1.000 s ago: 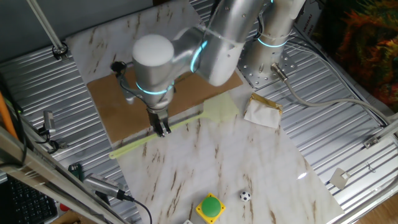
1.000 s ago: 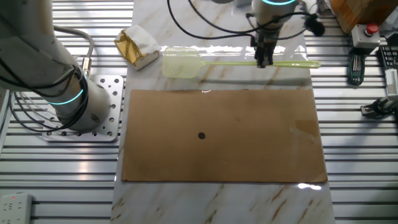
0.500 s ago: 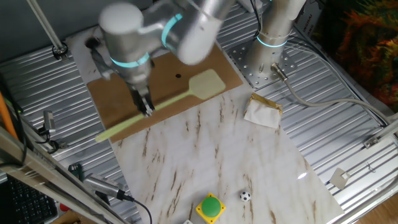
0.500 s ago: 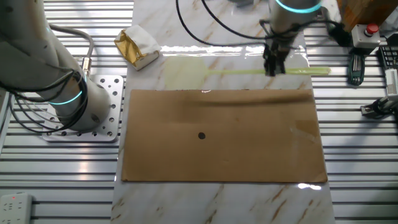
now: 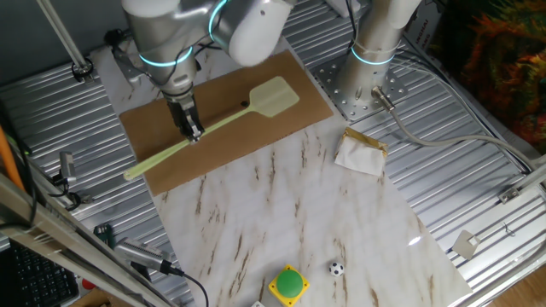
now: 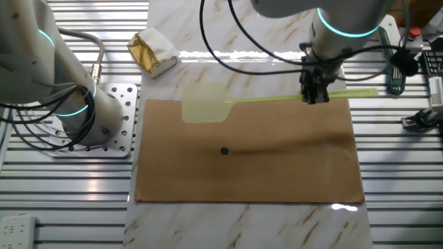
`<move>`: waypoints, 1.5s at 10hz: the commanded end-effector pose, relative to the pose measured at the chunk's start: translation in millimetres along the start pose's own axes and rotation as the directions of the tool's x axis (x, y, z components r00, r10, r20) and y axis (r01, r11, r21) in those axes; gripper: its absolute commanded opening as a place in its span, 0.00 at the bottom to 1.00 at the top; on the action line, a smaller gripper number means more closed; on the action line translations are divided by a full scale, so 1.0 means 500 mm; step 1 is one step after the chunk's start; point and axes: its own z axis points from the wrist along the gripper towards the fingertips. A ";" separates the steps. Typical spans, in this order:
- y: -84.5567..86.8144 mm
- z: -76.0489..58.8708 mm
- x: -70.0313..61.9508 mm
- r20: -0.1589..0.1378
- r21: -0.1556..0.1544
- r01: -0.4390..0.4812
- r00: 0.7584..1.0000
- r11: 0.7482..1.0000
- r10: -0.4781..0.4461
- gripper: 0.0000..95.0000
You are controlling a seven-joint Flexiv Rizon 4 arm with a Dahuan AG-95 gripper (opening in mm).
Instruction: Swat with a flyswatter
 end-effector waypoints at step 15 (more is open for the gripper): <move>-0.095 0.122 -0.031 0.056 0.026 0.118 0.991 0.993 -0.119 0.00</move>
